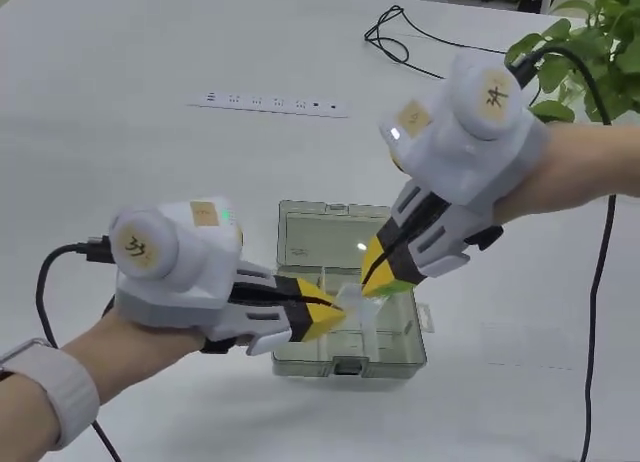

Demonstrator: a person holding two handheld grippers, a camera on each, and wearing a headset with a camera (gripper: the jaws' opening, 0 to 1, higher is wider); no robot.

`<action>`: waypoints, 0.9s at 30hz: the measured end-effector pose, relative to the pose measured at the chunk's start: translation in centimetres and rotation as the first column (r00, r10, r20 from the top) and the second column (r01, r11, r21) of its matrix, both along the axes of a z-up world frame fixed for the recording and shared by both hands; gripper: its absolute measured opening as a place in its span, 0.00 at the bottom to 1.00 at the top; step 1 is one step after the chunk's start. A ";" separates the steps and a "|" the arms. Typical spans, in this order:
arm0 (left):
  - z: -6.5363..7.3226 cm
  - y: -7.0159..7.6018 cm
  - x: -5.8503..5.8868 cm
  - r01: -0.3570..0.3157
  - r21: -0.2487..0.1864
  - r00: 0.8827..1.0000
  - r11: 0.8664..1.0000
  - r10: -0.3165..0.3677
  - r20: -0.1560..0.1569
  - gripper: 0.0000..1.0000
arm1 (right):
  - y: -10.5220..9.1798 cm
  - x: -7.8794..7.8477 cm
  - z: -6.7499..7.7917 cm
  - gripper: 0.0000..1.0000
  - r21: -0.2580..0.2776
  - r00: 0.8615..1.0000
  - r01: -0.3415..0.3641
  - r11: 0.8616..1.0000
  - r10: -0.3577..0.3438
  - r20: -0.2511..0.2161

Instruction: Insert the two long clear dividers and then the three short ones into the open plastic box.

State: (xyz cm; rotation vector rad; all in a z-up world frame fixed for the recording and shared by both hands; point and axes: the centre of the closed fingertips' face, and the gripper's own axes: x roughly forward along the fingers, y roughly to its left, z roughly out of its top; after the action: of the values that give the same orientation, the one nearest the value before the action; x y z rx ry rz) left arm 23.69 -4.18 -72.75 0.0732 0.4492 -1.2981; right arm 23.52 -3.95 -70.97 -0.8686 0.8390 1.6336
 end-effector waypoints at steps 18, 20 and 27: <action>-1.4 4.2 2.0 -0.201 0.047 0.979 0.978 0.199 0.036 0.39 | 1.8 2.6 -1.5 0.02 -0.010 0.995 0.095 0.995 -0.095 0.027; -1.7 4.8 2.2 -0.223 0.059 0.974 0.973 0.221 0.040 0.44 | 2.1 3.2 -1.7 0.02 -0.007 0.991 0.127 0.992 -0.127 0.041; -2.7 6.3 2.7 -0.310 0.091 0.951 0.946 0.310 0.024 0.77 | 2.9 3.8 -2.4 0.02 0.010 0.989 0.146 0.989 -0.147 0.035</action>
State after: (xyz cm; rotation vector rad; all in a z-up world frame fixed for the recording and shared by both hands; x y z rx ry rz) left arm 26.41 2.16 -75.44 0.0837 0.4919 -0.9663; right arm 27.34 -1.05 -73.42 -0.8100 0.8513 1.4880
